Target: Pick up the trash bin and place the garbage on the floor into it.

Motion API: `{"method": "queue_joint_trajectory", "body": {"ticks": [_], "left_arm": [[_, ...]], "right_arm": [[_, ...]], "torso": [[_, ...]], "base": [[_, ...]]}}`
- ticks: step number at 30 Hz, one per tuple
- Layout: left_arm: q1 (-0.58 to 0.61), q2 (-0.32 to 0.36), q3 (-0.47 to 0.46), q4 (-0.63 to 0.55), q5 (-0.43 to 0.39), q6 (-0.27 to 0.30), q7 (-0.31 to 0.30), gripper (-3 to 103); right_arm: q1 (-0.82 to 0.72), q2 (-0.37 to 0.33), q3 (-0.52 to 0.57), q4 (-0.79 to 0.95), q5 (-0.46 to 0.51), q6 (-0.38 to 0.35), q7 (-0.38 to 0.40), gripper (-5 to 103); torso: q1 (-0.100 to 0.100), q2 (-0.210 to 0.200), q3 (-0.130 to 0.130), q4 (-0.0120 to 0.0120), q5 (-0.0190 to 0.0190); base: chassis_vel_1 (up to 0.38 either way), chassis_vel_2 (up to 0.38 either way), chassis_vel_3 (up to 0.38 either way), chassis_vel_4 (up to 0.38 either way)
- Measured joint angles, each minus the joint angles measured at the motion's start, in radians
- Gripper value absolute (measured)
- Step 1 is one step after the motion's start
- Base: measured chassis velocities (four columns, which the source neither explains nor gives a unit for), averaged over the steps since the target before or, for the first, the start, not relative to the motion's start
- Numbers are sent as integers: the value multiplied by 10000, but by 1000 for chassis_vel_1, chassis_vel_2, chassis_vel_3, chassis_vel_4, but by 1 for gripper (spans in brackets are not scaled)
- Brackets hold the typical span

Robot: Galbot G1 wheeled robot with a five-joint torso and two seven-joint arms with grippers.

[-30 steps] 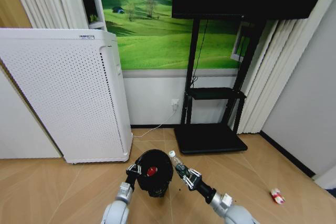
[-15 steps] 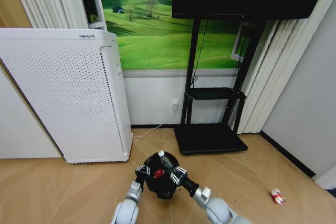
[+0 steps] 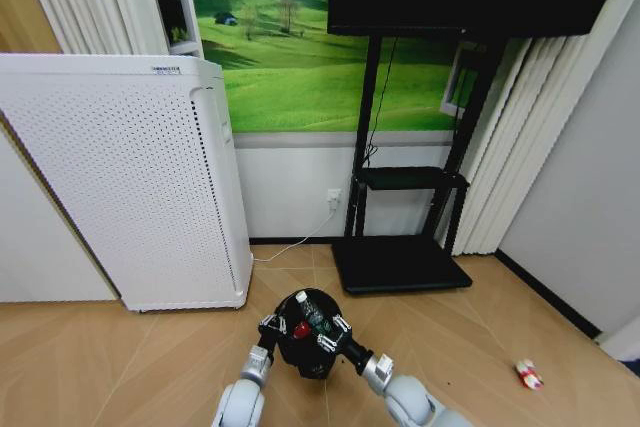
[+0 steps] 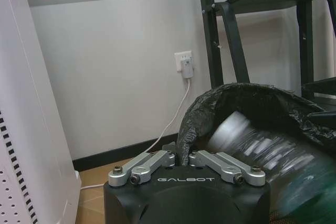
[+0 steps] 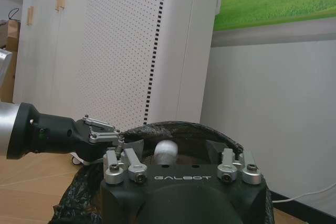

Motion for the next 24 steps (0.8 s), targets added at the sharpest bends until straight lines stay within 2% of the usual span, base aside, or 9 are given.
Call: {"method": "queue_joint_trajectory", "body": {"ticks": [1, 4, 6, 10, 13, 16, 18, 20, 24], "left_arm": [[2, 1, -6, -20, 0, -4, 1, 6], [8, 2, -11, -29, 0, -6, 1, 6], [71, 33, -69, -118, -16, -10, 4, 6], [184, 136, -250, -298, -104, -12, 4, 6], [364, 320, -593, -599, -257, -12, 4, 6], [564, 558, -1095, -1005, -510, 10, -1, 6], [671, 702, -1418, -1230, -639, 23, 2, 6], [751, 824, -1685, -1447, -707, 27, 3, 6], [889, 1008, -2103, -1850, -919, 73, 7, 6]], "right_arm": [[-65, -10, 55, 27, -1, -1, 0, 75], [-115, -11, 101, 59, 0, 0, 2, 80], [-306, -12, 413, 212, 88, -82, 162, 91], [-587, -93, 908, 392, 346, -126, 314, 99], [-878, -232, 1483, 614, 770, -151, 448, 100], [-1108, -172, 2311, 722, 1304, -273, 1288, 100], [-1137, -44, 2814, 606, 1394, -383, 2018, 100], [-1159, 12, 3249, 506, 1409, -586, 2370, 100], [-1299, 4, 3776, 427, 1386, -938, 2640, 100]], "torso": [[0, 0, 0, -1, 0], [0, 0, 0, 0, 1], [0, 0, 0, 0, 1], [0, 2, 0, -1, 1], [0, 2, 0, 0, -1], [0, 2, 0, -1, -2], [0, 2, 0, 3, 4], [0, 3, 0, 1, 0], [0, 2, 0, 3, 2]], "base": [[0, 0, 0, 0], [0, 0, 0, 0], [0, 0, 0, 0], [0, 0, 0, 0], [0, 0, 0, 0], [0, 0, 0, 0], [0, 0, 0, 0], [0, 0, 0, 0], [0, 0, 0, 0]]}}
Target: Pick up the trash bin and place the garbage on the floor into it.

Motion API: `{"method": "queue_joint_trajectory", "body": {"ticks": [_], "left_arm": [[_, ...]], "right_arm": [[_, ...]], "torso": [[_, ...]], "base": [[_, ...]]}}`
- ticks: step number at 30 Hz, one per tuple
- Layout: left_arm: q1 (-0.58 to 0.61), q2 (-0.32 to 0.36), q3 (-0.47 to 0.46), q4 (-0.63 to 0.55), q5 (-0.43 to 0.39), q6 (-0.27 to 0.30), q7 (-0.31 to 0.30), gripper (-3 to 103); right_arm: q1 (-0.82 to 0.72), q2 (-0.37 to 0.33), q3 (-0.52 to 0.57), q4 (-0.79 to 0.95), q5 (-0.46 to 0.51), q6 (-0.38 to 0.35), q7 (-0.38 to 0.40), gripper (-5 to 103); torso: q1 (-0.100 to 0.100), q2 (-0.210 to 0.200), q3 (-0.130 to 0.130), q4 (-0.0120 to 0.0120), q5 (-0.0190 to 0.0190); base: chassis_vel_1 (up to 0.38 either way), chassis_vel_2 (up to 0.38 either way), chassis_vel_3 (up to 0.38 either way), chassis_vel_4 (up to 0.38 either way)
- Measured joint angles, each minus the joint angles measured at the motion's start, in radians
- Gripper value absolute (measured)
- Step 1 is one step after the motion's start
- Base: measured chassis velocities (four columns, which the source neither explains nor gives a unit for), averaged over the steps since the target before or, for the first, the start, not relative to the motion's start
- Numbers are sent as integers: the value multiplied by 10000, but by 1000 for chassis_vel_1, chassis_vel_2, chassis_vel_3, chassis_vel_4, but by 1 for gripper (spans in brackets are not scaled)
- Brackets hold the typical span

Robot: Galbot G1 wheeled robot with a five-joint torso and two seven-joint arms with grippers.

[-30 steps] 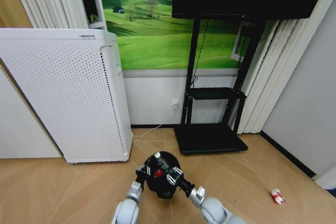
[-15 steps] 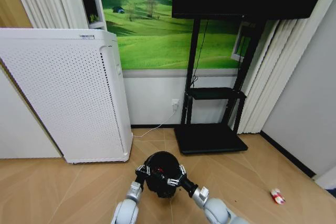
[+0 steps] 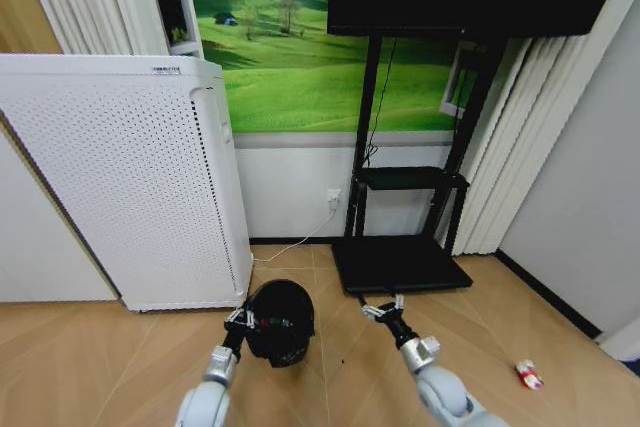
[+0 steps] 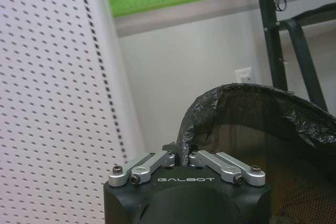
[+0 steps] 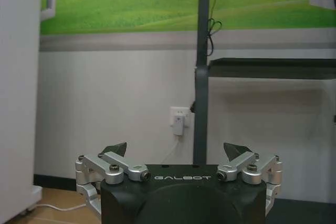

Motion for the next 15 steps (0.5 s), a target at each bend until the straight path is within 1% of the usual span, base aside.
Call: {"method": "queue_joint_trajectory", "body": {"ticks": [2, 3, 4, 5, 6, 7, 8, 10, 11, 15], "left_arm": [[115, 94, -312, -301, -95, 27, 3, 6], [115, 94, -312, -301, -95, 27, 3, 6], [156, 118, -409, -378, -119, 28, 0, 6], [243, 135, -527, -521, -182, 32, 7, 6], [243, 135, -527, -521, -182, 32, 7, 6], [320, 145, -641, -668, -262, 43, 2, 6], [364, 143, -698, -755, -296, 47, 0, 6], [438, 122, -801, -878, -338, 48, -1, 6], [438, 122, -801, -878, -338, 48, -1, 6], [524, 89, -885, -1050, -417, 71, -9, 6]], "right_arm": [[-344, -101, 454, 187, -11, -524, 143, 100], [-344, -101, 454, 187, -11, -524, 143, 100], [-502, -140, 629, 264, 4, -695, 169, 100], [-819, -205, 965, 378, 41, -867, 179, 100], [-819, -205, 965, 378, 41, -867, 179, 100], [-1174, -265, 1302, 478, 128, -1016, 198, 100], [-1421, -289, 1559, 524, 179, -1104, 201, 100], [-1868, -297, 2143, 507, 220, -1173, 102, 100], [-1868, -297, 2143, 507, 220, -1173, 102, 100], [-2313, -250, 2826, 405, 227, -1179, -227, 100]], "torso": [[0, 0, 0, -4, -1], [0, 0, 0, -4, -1], [0, 0, 0, -4, 0], [0, 0, 0, 1, -2], [0, 0, 0, 1, -2], [-1, 0, 0, -5, -3], [-1, 0, 0, -4, -1], [-1, 0, -1, -5, -3], [-1, 0, -1, -5, -3], [-1, 0, -1, -4, 0]], "base": [[0, 0, 0, 0], [0, 0, 0, 0], [0, 0, 0, 0], [0, 0, 0, 0], [0, 0, 0, 0], [0, 0, 0, 0], [0, 0, 0, 0], [0, 0, 0, 0], [0, 0, 0, 0], [0, 0, 0, 0]]}}
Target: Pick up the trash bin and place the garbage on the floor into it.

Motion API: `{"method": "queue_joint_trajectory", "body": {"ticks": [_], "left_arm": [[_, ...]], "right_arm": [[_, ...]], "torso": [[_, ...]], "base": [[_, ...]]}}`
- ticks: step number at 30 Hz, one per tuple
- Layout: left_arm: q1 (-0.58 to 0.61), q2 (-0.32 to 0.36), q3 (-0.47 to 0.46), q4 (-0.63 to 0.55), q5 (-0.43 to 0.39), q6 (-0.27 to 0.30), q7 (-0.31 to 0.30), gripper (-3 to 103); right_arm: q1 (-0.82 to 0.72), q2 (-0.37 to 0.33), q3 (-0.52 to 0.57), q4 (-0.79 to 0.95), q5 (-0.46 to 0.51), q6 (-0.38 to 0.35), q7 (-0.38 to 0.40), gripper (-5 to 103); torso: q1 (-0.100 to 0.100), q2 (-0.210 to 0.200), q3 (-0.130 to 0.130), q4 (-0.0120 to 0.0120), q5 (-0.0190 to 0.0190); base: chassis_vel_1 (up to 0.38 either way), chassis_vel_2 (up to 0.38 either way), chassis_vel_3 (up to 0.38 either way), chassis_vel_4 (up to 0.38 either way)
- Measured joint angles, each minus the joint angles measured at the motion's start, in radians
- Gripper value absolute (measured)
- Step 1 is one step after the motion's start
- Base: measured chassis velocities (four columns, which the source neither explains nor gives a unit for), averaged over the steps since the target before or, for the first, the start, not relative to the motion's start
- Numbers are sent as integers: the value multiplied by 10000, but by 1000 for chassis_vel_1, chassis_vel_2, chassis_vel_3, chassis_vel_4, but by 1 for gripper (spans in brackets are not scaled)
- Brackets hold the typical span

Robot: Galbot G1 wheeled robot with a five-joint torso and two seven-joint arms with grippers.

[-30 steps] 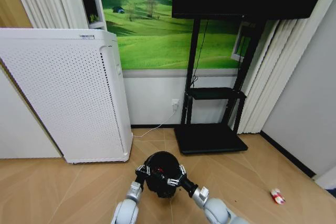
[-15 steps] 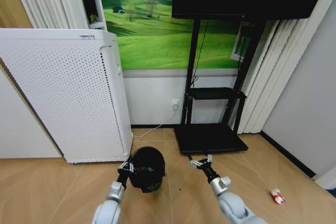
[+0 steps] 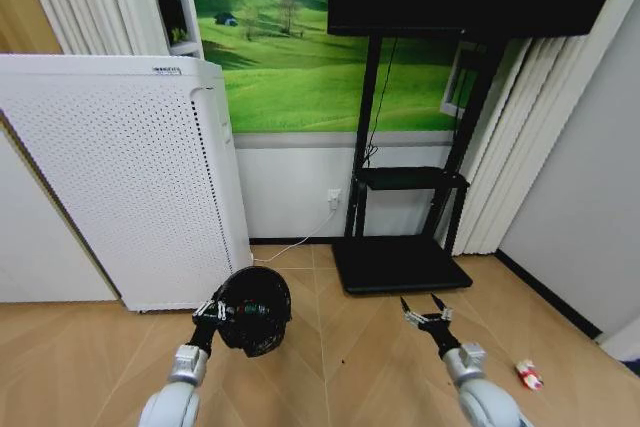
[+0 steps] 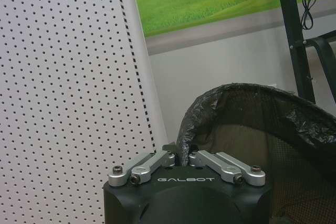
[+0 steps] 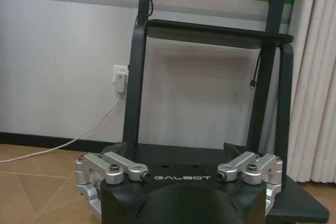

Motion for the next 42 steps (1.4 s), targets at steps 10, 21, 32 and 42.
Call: {"method": "queue_joint_trajectory", "body": {"ticks": [10, 21, 32, 42], "left_arm": [[124, -107, 2, -138, 13, 36, -15, 6], [61, -134, -4, -1, 43, 37, -21, 6], [-42, -146, 4, 218, 52, 34, -22, 6], [-116, -238, 94, 386, 111, 3, -13, 6]], "right_arm": [[68, 89, 180, -87, 111, 0, -205, 100], [721, -18, -534, -598, 134, -43, -190, 100], [1075, -98, -926, -949, 236, -148, -145, 100], [1104, -161, -1392, -1161, 61, -82, 25, 100]], "torso": [[0, 0, 1, 1, -2], [0, -3, 1, 1, -4], [0, -2, 0, 1, 4], [1, -2, 2, -7, -3]], "base": [[-54, -48, 52, 58], [-214, -202, 207, 210], [-322, -332, 327, 318], [-316, -319, 317, 289]]}}
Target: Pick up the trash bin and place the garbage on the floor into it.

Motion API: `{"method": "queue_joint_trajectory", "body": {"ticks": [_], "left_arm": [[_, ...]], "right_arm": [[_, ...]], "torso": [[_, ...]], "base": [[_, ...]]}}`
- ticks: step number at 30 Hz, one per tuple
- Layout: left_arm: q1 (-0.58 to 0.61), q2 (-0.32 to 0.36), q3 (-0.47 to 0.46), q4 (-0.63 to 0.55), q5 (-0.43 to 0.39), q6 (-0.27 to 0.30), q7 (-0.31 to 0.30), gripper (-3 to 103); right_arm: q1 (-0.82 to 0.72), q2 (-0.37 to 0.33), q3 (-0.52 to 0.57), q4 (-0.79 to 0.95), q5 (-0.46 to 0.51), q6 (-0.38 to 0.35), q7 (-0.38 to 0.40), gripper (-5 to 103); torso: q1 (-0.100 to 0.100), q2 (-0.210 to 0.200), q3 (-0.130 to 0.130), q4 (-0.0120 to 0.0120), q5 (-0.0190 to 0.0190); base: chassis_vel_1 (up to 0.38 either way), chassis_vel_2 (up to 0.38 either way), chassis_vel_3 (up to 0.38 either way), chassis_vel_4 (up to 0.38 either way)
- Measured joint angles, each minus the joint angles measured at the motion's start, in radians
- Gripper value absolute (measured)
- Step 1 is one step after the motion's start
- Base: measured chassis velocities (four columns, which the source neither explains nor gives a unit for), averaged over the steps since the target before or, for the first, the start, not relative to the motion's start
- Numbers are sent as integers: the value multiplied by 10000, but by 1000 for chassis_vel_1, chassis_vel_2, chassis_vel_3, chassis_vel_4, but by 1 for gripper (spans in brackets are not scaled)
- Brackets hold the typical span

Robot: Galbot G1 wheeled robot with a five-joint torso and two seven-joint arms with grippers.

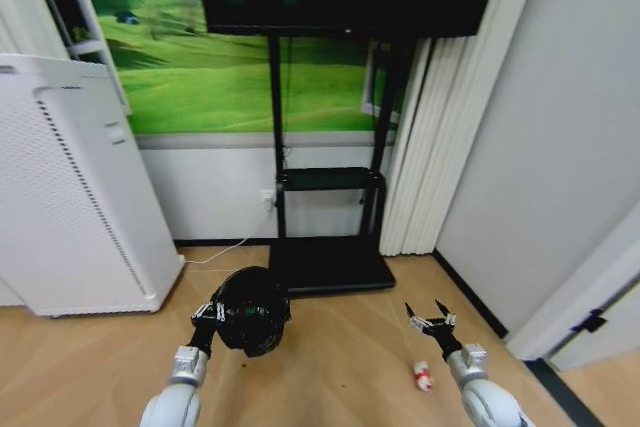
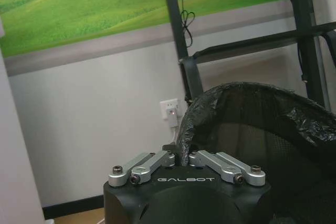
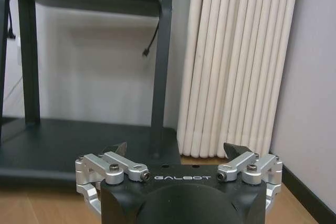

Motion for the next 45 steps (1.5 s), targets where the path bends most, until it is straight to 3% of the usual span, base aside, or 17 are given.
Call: {"method": "queue_joint_trajectory", "body": {"ticks": [6, 11, 14, 20, 35, 45], "left_arm": [[1, -9, 14, 32, 26, 0, 3, 6], [-200, 102, 133, 408, 63, -1, -22, 6], [-390, 203, 236, 808, 62, -36, -11, 6], [-528, 182, 376, 1094, 83, -106, 11, 6], [-839, 116, 518, 1683, 157, -143, 33, 6], [-815, 140, 519, 1824, 199, -237, 43, 6]], "right_arm": [[-39, -57, -170, 13, 24, -265, 69, 100], [-55, -78, -1201, -744, 25, -1230, 1388, 100], [26, -14, -1598, -1352, 434, -1840, 1756, 100], [246, 37, -1994, -1876, 553, -2273, 1896, 100], [1136, 401, -3067, -3485, 496, -2307, 1657, 100], [1990, 1037, -3519, -4976, 63, -2021, 1514, 100]], "torso": [[1, 0, 0, 10, 1], [-1, 0, -1, 9, -1], [-1, 1, -1, 3, 0], [0, 1, 0, 10, 2], [0, 1, 0, 10, 1], [0, 1, 0, 9, 1]], "base": [[-26, -80, 84, 37], [68, 50, -64, -44], [0, 0, 0, 0], [0, 0, 0, 0], [0, 0, 0, 0], [0, 0, 0, 0]]}}
